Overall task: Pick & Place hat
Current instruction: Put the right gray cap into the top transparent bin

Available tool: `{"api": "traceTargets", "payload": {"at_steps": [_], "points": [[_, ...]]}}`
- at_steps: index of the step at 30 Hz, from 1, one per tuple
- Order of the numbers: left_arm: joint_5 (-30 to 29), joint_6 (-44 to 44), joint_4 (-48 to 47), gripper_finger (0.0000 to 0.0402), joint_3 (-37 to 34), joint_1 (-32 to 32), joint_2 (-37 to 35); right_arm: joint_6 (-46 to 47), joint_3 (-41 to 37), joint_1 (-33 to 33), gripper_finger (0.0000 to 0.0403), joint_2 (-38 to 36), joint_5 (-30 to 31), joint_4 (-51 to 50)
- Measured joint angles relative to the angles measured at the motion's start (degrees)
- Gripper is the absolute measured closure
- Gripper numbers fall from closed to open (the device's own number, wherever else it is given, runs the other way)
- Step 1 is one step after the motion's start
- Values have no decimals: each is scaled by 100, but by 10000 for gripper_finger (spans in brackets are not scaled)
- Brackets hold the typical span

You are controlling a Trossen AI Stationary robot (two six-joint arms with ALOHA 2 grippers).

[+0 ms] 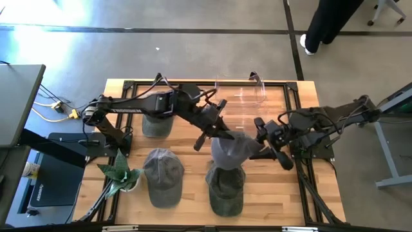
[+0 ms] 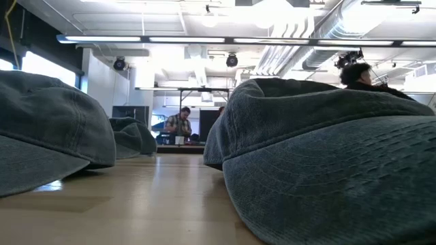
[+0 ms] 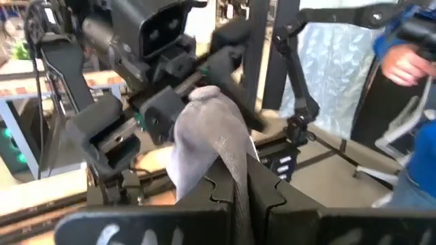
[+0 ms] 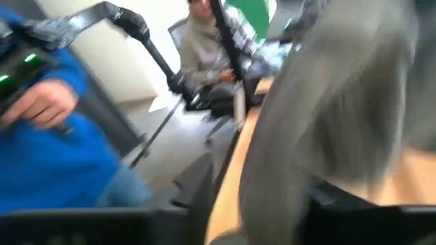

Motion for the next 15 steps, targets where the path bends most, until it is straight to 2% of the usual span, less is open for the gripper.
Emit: {"api": "traceTargets", "payload": {"at_steps": [4,5,8,11,15], "points": [[672,-45,4,401,2,0,-168,180,139,2,377,-156,-727,-158],[872,-66,22,401,-7,0,-204,153,181,-3,389,-163,-876,-77],[1135,-81,119,401,13,-4,-251,101,242,-11,387,-100,-991,159],[1130,-203,101,401,7,-2,-244,19,274,-76,397,36,-1178,226],[1184,-734,238,383,9,9,-244,-60,340,-108,395,129,-1237,243]]}}
